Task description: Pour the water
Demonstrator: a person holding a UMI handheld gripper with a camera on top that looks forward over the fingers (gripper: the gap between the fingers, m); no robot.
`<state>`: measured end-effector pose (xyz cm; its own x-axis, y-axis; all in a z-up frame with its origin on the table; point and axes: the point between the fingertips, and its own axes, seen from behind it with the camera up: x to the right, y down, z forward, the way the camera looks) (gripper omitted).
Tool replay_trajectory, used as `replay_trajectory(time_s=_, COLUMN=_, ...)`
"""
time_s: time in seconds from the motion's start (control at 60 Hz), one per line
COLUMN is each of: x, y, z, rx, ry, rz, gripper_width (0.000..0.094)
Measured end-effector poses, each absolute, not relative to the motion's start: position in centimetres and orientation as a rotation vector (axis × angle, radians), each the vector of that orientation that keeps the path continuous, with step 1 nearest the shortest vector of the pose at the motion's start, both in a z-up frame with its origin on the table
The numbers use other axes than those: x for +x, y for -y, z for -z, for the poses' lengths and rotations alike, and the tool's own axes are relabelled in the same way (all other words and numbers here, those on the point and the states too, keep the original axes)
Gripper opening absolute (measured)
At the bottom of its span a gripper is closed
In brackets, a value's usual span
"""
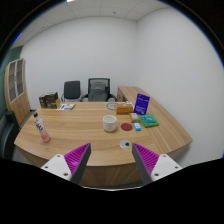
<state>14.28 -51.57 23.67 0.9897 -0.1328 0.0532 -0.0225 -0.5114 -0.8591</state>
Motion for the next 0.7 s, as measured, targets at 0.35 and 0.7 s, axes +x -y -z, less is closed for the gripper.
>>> replay_trajectory(time_s=0.35, x=9.8, y=52.4, z=-18.9, rx=-2.179, ry=-0.090, rz=0.099, gripper_width=0.0855)
replay_trajectory(time_s=0.7, x=-6.9, y=49.7, z=-12.2, rx=-2.217, ry=0.040, rz=-0.031, gripper_width=0.0857)
